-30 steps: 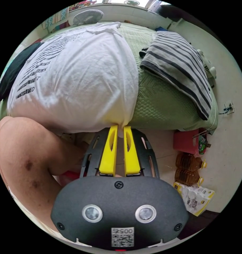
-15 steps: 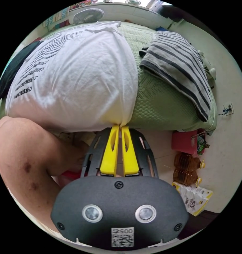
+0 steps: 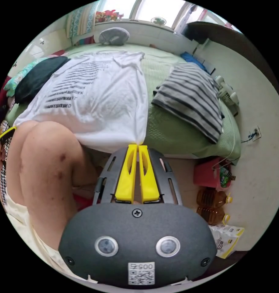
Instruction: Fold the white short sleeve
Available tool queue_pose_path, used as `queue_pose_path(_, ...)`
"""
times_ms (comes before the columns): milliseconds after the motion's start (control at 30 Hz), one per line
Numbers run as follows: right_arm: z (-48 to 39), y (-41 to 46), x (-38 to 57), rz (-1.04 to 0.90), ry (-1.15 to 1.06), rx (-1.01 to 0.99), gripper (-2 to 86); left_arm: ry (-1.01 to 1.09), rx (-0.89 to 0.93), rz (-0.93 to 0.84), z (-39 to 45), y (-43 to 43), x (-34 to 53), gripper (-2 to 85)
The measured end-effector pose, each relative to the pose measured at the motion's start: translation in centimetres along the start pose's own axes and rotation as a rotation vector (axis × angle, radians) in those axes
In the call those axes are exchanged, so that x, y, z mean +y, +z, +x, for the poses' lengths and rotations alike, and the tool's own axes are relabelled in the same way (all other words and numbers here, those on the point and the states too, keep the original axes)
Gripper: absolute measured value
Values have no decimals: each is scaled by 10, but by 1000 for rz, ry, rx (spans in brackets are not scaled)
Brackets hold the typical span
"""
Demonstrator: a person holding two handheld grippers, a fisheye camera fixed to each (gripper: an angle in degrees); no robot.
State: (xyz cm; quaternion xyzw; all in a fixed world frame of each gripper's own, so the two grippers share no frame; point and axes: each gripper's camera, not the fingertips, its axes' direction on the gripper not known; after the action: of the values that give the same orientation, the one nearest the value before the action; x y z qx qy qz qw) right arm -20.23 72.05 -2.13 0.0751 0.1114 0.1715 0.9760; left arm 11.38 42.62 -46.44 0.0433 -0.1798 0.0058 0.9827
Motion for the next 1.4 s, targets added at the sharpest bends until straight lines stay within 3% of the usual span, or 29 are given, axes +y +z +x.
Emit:
queue_pose_path(267,14,-96,13,157,88,-23,-16,-14,71,164,4,-86,1,4)
queue_pose_path(533,5,-153,48,128,32,33,-16,93,136,92,14,-139,20,3)
queue_pose_path(833,17,-223,93,31,62,-46,-15,495,-27,-72,86,-191,63,4)
queue_pose_path(1100,9,-248,119,-112,24,-13,-16,371,76,-113,79,-216,73,4)
queue_pose_path(1400,9,-261,66,-40,2,17,-16,300,95,-51,63,-210,22,4)
